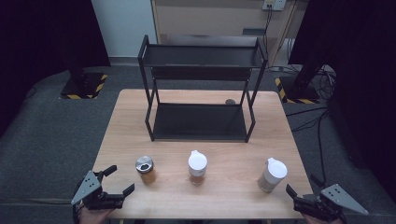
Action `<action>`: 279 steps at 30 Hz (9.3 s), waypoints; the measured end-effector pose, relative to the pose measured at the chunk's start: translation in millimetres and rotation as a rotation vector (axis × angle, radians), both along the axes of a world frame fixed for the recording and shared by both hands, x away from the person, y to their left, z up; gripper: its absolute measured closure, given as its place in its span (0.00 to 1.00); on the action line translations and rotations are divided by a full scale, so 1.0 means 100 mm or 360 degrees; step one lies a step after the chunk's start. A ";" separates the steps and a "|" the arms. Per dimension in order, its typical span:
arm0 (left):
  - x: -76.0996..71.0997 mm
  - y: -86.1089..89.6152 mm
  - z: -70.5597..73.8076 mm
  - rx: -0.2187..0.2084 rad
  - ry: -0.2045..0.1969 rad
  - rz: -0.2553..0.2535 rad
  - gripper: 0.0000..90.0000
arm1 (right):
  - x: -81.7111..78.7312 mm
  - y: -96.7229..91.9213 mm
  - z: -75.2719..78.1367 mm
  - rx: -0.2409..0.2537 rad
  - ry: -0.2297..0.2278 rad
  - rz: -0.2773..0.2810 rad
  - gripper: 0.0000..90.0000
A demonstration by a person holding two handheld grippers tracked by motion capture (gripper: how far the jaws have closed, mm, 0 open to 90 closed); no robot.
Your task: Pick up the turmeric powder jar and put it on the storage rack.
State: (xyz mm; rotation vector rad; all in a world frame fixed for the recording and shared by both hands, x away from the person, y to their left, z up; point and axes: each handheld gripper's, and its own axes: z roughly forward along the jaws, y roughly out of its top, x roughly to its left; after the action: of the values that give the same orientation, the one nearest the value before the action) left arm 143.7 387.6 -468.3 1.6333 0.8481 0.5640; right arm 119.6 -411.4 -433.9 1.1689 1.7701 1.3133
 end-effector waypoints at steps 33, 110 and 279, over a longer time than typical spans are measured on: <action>-0.04 0.05 0.04 -0.0043 0.0022 0.0021 0.02 | 0.01 -0.06 -0.01 0.0041 -0.0007 0.0078 0.04; 1.03 -0.16 0.38 0.0163 0.0292 -0.0321 0.05 | 0.01 -0.03 0.02 -0.0007 0.0003 0.0103 0.05; 2.68 -1.58 0.30 0.0003 0.0046 0.0101 0.11 | 0.02 -0.06 0.00 0.0013 0.0003 0.0121 0.06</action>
State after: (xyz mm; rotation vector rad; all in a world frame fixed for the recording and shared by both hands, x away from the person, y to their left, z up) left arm 411.9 229.8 -438.1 1.6242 0.9232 0.5868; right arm 121.9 -417.1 -433.4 1.1173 1.8282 1.3652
